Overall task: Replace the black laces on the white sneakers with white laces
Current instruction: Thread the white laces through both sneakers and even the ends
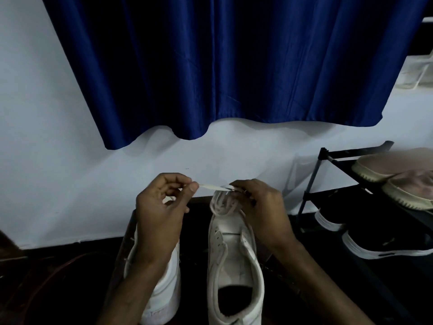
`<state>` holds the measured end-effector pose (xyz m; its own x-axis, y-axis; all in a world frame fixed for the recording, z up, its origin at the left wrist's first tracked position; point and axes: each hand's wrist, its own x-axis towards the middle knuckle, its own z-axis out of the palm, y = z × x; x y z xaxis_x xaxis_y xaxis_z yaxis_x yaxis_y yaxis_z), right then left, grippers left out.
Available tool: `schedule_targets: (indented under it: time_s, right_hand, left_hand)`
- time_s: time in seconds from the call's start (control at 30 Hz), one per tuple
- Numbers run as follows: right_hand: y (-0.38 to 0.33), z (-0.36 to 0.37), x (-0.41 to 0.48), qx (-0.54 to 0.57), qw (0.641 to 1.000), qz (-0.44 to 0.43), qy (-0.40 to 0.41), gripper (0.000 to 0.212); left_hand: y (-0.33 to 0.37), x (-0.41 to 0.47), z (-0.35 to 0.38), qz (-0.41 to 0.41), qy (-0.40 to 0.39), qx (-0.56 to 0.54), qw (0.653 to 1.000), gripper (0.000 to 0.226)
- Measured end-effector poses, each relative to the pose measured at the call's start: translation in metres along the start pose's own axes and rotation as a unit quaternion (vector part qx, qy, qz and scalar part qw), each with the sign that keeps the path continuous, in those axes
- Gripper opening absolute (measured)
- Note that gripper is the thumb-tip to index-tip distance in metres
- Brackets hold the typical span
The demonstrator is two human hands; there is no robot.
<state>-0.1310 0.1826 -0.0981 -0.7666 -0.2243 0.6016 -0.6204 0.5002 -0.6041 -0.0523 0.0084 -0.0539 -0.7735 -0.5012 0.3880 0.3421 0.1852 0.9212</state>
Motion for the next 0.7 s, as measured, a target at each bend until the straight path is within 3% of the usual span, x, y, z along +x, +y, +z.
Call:
schedule_targets:
  time_s: [0.07,0.17,0.33,0.4,0.43,0.47,0.5,0.6,0.67,0.7]
  right_hand:
    - [0.008,-0.008,0.007,-0.013,0.999,0.018,0.024,0.016]
    - [0.019,-0.022,0.011,0.07,0.988,0.128,0.05,0.015]
    - [0.033,-0.028,0.011,0.015,0.985,0.168,-0.021,0.019]
    - [0.03,-0.03,0.012,0.15,0.97,0.192,-0.01,0.022]
    - [0.026,-0.032,0.013,0.27,0.938,0.219,0.003,0.025]
    - [0.025,-0.035,0.013,0.332,0.913,0.238,0.008,0.028]
    - [0.026,-0.035,0.011,0.338,0.91,0.241,0.012,0.029]
    - [0.035,-0.031,0.006,0.029,0.978,0.203,-0.033,0.027]
    - [0.037,-0.024,0.0,-0.049,0.979,0.183,-0.079,0.022]
    - [0.038,-0.022,-0.003,-0.04,0.977,0.185,-0.095,0.02]
  left_hand:
    - [0.002,0.002,-0.002,0.012,0.04,-0.042,0.998,0.01]
    - [0.003,0.007,-0.007,0.004,0.118,-0.111,0.987,0.009]
    - [-0.002,0.015,-0.014,-0.003,0.159,-0.165,0.973,0.01]
    - [0.0,0.014,-0.011,0.014,0.16,-0.153,0.975,0.011]
    - [0.0,0.014,-0.01,0.021,0.161,-0.149,0.975,0.012]
    - [0.0,0.013,-0.01,0.027,0.163,-0.148,0.975,0.014]
    - [0.0,0.013,-0.011,0.031,0.164,-0.143,0.976,0.015]
    - [-0.005,0.011,-0.015,0.043,0.124,-0.04,0.991,0.018]
    - [-0.008,0.007,-0.013,0.046,0.023,0.138,0.989,0.017]
    - [-0.009,0.004,-0.011,0.044,-0.042,0.253,0.966,0.015]
